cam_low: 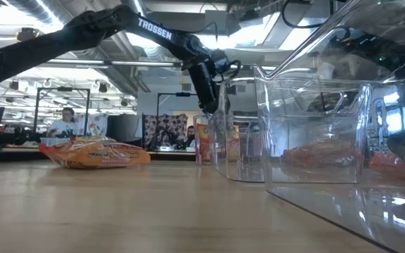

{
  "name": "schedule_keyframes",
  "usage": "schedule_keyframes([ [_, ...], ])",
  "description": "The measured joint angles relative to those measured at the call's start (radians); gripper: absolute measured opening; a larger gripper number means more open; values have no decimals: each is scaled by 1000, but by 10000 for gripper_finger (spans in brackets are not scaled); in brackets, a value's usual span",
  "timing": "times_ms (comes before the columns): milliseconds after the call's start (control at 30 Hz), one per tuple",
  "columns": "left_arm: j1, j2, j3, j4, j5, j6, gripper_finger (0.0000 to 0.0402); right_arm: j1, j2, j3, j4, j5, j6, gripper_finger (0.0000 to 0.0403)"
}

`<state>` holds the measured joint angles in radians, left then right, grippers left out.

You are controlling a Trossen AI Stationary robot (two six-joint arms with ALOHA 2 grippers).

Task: Sort Maruchan noodles
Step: Put the red noodle pack into the top transparent bin

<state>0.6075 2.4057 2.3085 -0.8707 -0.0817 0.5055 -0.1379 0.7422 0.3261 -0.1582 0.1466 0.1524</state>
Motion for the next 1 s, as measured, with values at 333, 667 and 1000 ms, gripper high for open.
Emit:
schedule_keyframes([
  [333,-28,-100,0,-28,-109,-9,184,0,0,0,0,0,-4,193],
  [667,-114,-350,0,-299,-133,-277,184,0,0,0,0,0,-4,193],
  [1000,-172,-548,-283,-483,-136,-513,184,0,0,0,1,0,-30,193],
])
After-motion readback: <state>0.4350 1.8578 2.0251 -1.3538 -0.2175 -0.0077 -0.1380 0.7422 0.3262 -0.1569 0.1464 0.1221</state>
